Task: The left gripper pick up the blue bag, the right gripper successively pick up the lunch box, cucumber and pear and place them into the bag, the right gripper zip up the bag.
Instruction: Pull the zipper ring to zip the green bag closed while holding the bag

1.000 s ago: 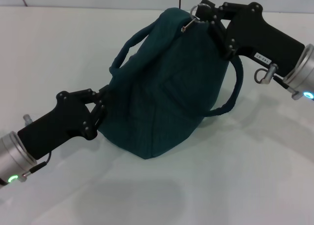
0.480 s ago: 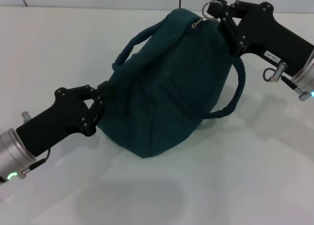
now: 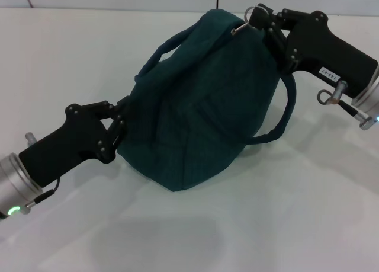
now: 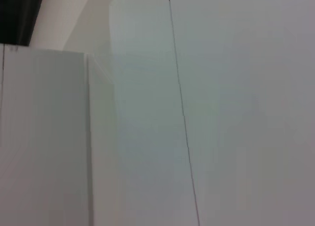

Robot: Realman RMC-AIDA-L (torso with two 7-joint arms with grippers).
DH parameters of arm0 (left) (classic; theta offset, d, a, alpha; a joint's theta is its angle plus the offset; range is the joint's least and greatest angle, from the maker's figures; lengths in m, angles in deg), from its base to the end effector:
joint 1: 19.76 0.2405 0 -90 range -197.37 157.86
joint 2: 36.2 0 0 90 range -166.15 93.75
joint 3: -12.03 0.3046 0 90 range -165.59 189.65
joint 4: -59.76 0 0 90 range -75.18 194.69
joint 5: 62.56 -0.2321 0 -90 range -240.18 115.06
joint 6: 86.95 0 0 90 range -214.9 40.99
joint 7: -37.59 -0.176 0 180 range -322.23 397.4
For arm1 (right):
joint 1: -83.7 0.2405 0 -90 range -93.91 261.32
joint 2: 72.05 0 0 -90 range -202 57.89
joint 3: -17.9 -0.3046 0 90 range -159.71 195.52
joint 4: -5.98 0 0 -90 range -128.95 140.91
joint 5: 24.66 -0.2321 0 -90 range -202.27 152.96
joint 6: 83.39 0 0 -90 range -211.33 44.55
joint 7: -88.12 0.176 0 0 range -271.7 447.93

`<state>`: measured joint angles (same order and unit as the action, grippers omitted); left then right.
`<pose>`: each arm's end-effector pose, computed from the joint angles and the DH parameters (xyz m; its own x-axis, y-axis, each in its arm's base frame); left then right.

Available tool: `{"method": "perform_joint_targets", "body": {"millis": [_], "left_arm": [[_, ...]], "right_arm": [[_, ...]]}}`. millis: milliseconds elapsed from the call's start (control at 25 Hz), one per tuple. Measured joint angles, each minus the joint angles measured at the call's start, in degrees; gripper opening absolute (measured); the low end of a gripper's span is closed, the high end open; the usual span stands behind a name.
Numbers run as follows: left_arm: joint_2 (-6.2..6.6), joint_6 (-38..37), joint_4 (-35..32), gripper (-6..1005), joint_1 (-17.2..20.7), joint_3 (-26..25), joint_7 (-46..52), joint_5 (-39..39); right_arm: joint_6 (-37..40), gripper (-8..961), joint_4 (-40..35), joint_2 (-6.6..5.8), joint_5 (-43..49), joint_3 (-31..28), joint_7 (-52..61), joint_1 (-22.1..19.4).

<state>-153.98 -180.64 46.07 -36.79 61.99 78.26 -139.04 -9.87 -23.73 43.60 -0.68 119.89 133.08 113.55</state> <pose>-0.3462 0.2947 -0.0601 0.6143 0.0180 0.7889 0.5122 -0.7696 -0.3813 0.1972 0.4054 -0.0760 0.5352 0.0904 -0.8399 -0.3708 -0.8682 -0.3297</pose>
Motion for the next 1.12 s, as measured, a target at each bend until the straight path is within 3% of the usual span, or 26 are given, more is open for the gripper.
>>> {"method": "perform_joint_targets", "body": {"millis": [400, 600, 1120], "left_arm": [[0.49, -1.39, -0.12, 53, -1.49, 0.41, 0.1, -1.04], [0.87, -2.36, -0.14, 54, -2.22, 0.41, 0.11, -2.51], [0.93, -2.46, -0.99, 56, -3.0, 0.54, 0.18, -5.43]], "right_arm": [[-0.04, 50, 1.01, -0.53, 0.26, -3.17, 11.8, -0.14], [-0.23, 52, 3.9, -0.22, 0.12, -6.47, 12.44, 0.22], [-2.36, 56, 4.95, -0.05, 0.45, -6.08, 12.63, -0.07]]}}
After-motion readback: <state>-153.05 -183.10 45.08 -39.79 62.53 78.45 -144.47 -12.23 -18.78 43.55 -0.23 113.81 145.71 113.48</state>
